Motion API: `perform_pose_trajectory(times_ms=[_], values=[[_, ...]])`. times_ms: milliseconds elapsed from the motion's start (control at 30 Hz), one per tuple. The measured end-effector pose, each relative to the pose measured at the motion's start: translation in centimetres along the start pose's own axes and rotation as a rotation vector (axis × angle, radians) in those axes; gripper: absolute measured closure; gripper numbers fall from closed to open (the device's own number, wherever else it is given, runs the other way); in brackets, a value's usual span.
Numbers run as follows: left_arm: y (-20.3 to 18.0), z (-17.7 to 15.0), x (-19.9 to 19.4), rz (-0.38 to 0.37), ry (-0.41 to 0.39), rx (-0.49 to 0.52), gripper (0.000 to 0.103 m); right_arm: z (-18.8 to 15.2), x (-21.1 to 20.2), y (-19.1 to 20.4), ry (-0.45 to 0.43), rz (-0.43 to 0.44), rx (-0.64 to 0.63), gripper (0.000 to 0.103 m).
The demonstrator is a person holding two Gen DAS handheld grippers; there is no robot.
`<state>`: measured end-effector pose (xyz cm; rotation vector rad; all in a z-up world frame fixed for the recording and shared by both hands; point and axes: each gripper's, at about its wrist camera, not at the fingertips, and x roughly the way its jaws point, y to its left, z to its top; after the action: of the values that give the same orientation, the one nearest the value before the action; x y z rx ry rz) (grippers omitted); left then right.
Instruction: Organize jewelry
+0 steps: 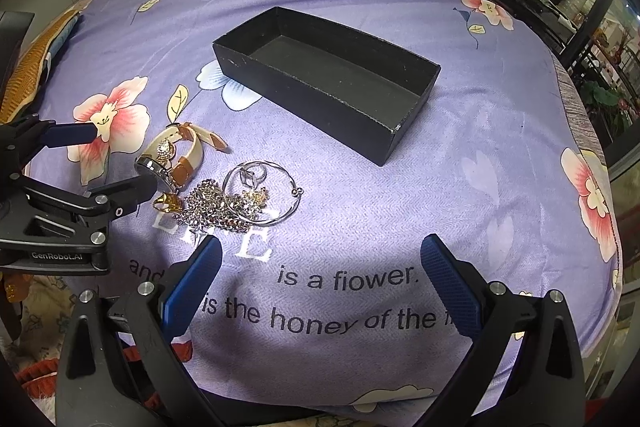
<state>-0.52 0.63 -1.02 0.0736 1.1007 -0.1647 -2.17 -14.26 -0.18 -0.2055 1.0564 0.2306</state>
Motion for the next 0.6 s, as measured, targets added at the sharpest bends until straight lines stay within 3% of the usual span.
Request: perform_pose_trajectory(times_ms=[233,400,600], values=[[0.8,-0.1,-0.1,-0.048,-0.024,-0.035,0.011,-0.3,0.0,-0.4,-0.036,0.066,0.029,0.005],[2.7,-0.4,0.1,-0.112,-0.042,-0.115,0.030,-0.7,0.1,-0.5,-0.074,0.097,0.027,0.005],[2.2,-0.8,0.4,-0.184,-0.047,-0.098,0.033,-0.8,1.1,0.2,-0.073,0.142,0.011,0.006]])
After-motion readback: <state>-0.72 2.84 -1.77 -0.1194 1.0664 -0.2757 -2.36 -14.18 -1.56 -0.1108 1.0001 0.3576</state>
